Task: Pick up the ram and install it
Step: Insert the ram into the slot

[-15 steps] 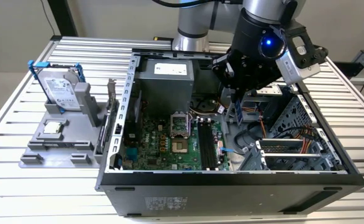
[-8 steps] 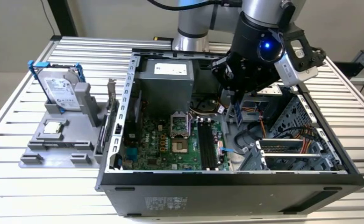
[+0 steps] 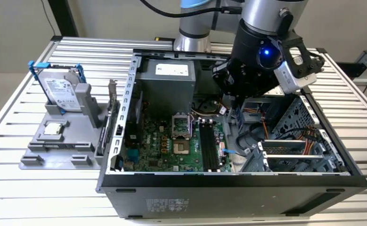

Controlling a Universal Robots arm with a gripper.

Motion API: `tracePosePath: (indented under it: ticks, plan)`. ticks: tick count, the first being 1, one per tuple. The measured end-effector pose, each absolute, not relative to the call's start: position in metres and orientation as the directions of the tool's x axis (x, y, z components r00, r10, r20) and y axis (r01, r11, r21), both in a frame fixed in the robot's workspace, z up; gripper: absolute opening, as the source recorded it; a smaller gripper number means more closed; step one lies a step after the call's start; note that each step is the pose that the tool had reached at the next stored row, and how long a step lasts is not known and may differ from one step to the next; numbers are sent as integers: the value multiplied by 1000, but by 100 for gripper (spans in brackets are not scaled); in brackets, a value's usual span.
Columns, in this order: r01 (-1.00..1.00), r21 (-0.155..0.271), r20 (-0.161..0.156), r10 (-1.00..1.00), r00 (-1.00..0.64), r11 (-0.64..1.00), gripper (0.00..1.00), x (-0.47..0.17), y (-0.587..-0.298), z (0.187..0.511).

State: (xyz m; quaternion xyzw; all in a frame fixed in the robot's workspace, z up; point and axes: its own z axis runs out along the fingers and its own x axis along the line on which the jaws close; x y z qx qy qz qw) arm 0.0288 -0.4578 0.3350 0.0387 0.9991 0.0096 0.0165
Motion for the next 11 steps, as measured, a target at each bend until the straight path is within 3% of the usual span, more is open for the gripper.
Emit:
tracePosePath:
  ticks: [11]
  plan:
    - [75,8,-33,75,-997,997,0,27,-458,318]
